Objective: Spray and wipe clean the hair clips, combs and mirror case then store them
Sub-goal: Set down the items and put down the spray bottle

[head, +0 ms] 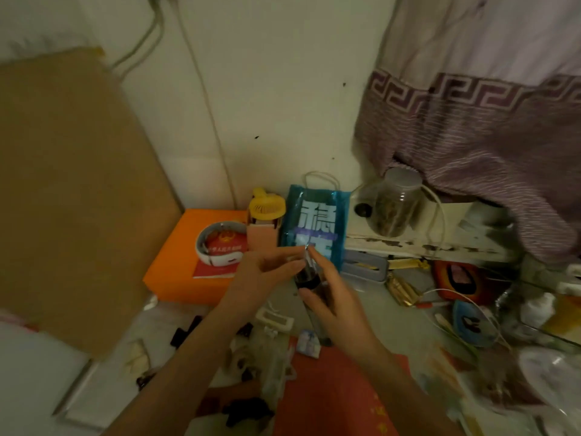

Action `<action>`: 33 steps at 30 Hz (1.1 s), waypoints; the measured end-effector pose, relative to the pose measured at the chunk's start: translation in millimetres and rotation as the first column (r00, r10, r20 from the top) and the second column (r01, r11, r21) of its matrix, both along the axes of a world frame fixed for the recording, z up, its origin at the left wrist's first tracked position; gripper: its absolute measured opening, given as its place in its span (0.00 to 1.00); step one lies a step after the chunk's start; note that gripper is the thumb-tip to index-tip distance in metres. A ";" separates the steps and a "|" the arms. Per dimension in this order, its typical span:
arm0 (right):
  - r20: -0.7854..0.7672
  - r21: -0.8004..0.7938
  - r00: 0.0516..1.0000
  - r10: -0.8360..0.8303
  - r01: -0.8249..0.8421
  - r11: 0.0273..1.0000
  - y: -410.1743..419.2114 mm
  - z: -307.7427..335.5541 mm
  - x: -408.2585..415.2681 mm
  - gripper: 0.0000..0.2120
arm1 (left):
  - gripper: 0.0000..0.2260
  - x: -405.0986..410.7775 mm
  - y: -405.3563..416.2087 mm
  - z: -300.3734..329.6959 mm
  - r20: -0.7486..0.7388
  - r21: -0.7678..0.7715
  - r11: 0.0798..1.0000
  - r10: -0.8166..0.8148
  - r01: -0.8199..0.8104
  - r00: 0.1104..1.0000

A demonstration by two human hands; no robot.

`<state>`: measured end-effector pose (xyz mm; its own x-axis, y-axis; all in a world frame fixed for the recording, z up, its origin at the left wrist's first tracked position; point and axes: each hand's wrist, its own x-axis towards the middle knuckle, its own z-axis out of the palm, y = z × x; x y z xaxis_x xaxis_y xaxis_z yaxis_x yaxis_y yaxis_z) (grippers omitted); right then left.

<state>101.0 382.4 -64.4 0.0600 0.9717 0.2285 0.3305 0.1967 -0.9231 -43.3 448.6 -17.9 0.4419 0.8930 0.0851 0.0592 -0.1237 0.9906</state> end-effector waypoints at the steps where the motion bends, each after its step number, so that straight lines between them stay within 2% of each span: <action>1: -0.012 -0.007 1.000 0.022 -0.022 1.000 3.7 -2.5 -9.3 0.28 | 0.11 -10.6 0.7 -4.8 -0.011 -0.002 1.000 0.030 -0.030 0.999; 6: -0.006 -0.044 0.998 0.060 -0.060 0.997 29.4 -21.0 -61.4 0.27 | 0.11 -67.9 8.5 -24.0 -0.086 -0.014 0.993 0.113 -0.115 0.990; 10: -0.005 -0.074 0.997 0.081 -0.081 0.994 53.0 -39.5 -109.4 0.26 | 0.16 -124.4 24.7 -44.4 -0.126 -0.022 0.983 0.179 -0.183 0.976; 13: 0.004 -0.100 0.998 0.057 -0.056 0.993 70.8 -55.2 -144.8 0.28 | 0.20 -177.2 38.0 -68.9 -0.236 -0.016 0.968 0.239 -0.250 0.942; 17: 0.034 -0.140 0.999 0.007 -0.002 0.990 94.9 -77.3 -191.4 0.26 | 0.20 -243.8 54.5 -111.8 -0.347 0.063 0.962 0.270 -0.265 0.898; 21: -0.008 -0.217 0.999 -0.036 0.033 0.976 113.9 -97.3 -232.9 0.21 | 0.25 -293.0 63.1 -155.6 -0.540 0.198 0.966 0.249 -0.166 0.804; 23: -0.018 -0.243 0.999 -0.050 0.044 0.969 123.3 -106.0 -251.3 0.21 | 0.26 -313.5 64.0 -176.8 -0.597 0.120 0.985 0.169 -0.121 0.784; 29: 0.018 -0.287 0.997 -0.069 0.071 0.955 148.5 -128.6 -289.9 0.20 | 0.25 -352.0 52.0 -229.9 -0.840 0.050 0.998 0.064 -0.041 0.539; 31: 0.010 -0.298 0.999 -0.040 0.041 0.954 157.9 -138.4 -300.3 0.17 | 0.28 -356.0 49.5 -240.5 -0.866 0.033 0.998 0.051 -0.044 0.497; 33: 0.013 -0.326 1.000 -0.012 0.016 0.945 167.1 -146.6 -308.8 0.17 | 0.26 -358.1 48.8 -247.9 -0.885 0.039 0.998 0.055 -0.044 0.463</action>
<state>-207.7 549.4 -211.0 0.0735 0.9923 -0.0999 0.3408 -0.1191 -0.9326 -401.5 497.4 -265.8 0.2409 0.9176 -0.3163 0.9097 -0.0999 0.4030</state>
